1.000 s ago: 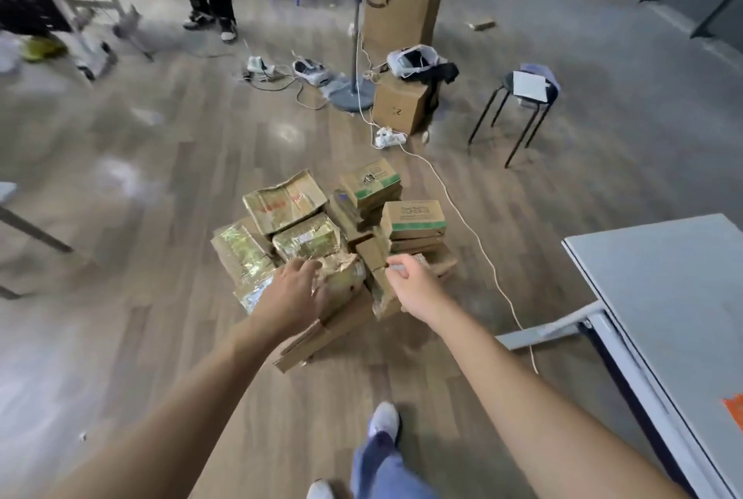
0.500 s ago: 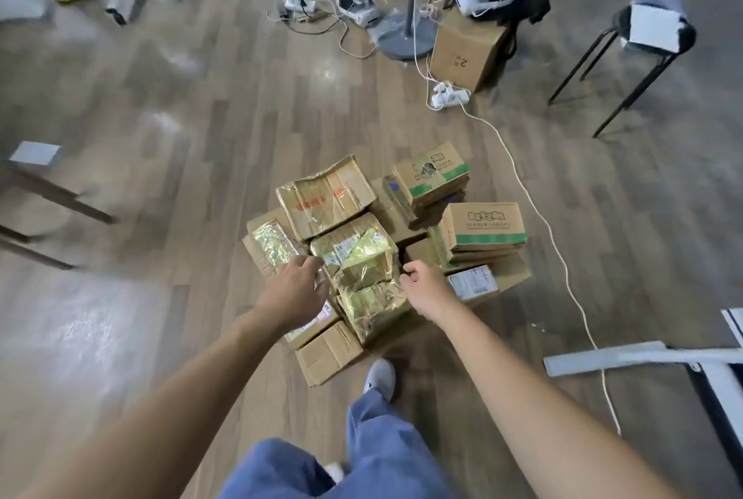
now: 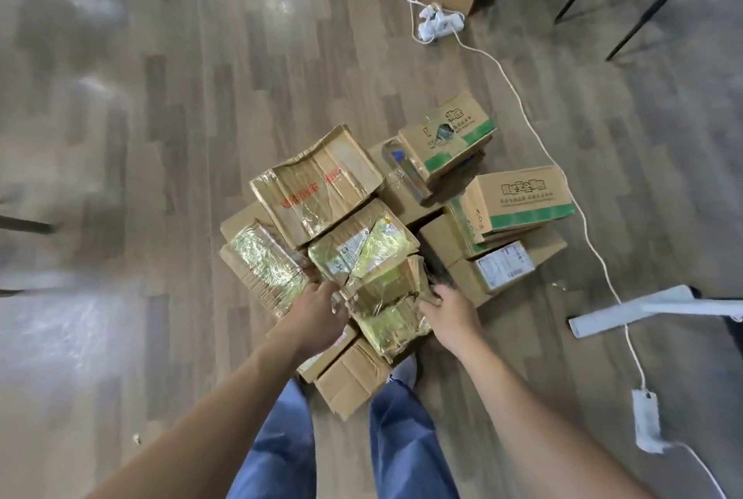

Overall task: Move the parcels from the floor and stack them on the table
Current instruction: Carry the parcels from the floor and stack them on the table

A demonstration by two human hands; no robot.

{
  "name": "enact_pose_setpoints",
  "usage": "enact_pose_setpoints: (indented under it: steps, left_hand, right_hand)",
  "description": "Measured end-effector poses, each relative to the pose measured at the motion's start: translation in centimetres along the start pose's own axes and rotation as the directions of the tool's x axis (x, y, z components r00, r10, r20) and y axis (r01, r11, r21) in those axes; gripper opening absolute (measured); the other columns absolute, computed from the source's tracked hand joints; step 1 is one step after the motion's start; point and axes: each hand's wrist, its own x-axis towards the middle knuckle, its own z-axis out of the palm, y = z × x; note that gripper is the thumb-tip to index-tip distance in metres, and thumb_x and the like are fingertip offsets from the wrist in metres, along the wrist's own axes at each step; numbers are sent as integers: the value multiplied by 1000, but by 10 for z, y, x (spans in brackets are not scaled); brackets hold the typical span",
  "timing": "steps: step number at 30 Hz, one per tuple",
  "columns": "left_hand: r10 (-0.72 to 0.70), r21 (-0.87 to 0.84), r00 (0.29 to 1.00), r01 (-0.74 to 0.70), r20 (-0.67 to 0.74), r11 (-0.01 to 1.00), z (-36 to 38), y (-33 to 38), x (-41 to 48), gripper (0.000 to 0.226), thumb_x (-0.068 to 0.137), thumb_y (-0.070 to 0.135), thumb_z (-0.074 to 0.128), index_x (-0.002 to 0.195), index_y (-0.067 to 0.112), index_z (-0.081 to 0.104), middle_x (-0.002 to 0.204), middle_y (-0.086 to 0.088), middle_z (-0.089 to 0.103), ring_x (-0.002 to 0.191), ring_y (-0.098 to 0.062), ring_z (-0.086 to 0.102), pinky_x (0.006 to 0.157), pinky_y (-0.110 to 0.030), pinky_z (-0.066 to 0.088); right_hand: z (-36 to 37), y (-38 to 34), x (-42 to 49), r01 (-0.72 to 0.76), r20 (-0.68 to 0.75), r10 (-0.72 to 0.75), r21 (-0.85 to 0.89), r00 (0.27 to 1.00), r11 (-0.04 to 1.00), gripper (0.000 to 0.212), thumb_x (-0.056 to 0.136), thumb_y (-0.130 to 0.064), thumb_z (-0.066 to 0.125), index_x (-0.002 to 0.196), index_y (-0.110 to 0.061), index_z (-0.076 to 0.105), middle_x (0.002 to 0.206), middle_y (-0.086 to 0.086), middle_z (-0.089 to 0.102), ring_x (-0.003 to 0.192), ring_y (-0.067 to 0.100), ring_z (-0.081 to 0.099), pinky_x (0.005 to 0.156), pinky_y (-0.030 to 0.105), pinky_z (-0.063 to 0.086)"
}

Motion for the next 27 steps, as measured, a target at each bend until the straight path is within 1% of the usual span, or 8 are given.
enact_pose_setpoints:
  steps: [7, 10, 12, 16, 18, 20, 22, 27]
  left_hand:
    - [190, -234, 963, -143, 192, 962, -24, -28, 12, 74, 87, 45, 62, 148, 29, 23, 146, -5, 36, 121, -19, 44, 99, -31, 36]
    - [261, -274, 946, -204, 192, 940, -44, -20, 2, 78, 84, 46, 66, 148, 30, 24, 145, -4, 39, 123, -21, 46, 99, -31, 37]
    - [305, -237, 944, -270, 127, 933, -59, -7, -8, 70, 87, 40, 65, 147, 28, 30, 137, -4, 49, 112, -20, 56, 93, -28, 44]
    - [346, -406, 937, -296, 54, 865, -78, 29, -36, 40, 92, 27, 61, 131, 29, 51, 91, 5, 69, 76, -14, 68, 66, -25, 55]
    - [365, -436, 930, -307, 54, 846, -78, 49, -53, 24, 92, 29, 61, 115, 35, 57, 87, 3, 70, 76, -16, 69, 66, -27, 57]
    - [383, -503, 921, -299, 70, 811, -74, 70, -73, 8, 89, 31, 61, 96, 34, 61, 88, -1, 72, 81, -22, 70, 77, -41, 59]
    - [408, -565, 910, -301, 69, 768, -65, 92, -94, 5, 88, 30, 62, 92, 27, 64, 86, -7, 72, 79, -24, 69, 82, -50, 56]
    - [523, -529, 852, -448, -9, 721, -25, 165, -167, 25, 91, 35, 62, 100, 12, 66, 78, -3, 70, 70, -20, 66, 69, -37, 55]
  right_hand:
    - [3, -31, -26, 72, -125, -56, 125, 991, 989, 36, 96, -14, 57, 132, -16, 56, 131, -1, 57, 108, 8, 51, 91, 22, 41]
    - [-7, -51, -52, 109, -256, -56, 201, 965, 973, 29, 94, -13, 60, 123, -15, 62, 123, 0, 61, 114, 12, 55, 94, 24, 43]
    - [-18, -66, -73, 145, -305, -76, 211, 949, 967, 27, 93, -13, 62, 120, -13, 63, 123, -3, 61, 112, 7, 53, 94, 20, 40]
    - [-46, -77, -121, 201, -463, -85, 209, 883, 957, 26, 94, -16, 61, 119, -14, 63, 123, -6, 57, 114, 7, 52, 95, 17, 37]
    - [-61, -71, -148, 236, -558, -89, 198, 825, 951, 29, 94, -16, 60, 123, -15, 61, 130, -5, 52, 118, 6, 48, 95, 13, 34]
    - [-79, -60, -180, 257, -637, -48, 239, 769, 936, 35, 95, -21, 58, 130, -18, 56, 136, -6, 46, 119, 5, 46, 95, 9, 33]
    - [-96, -41, -211, 253, -673, 19, 304, 739, 918, 36, 98, -30, 52, 133, -25, 51, 139, -8, 45, 116, 7, 50, 98, 21, 40]
    - [-126, 43, -297, 238, -685, 141, 428, 715, 872, 35, 102, -30, 40, 135, -33, 48, 133, -7, 55, 120, 11, 52, 104, 36, 42]
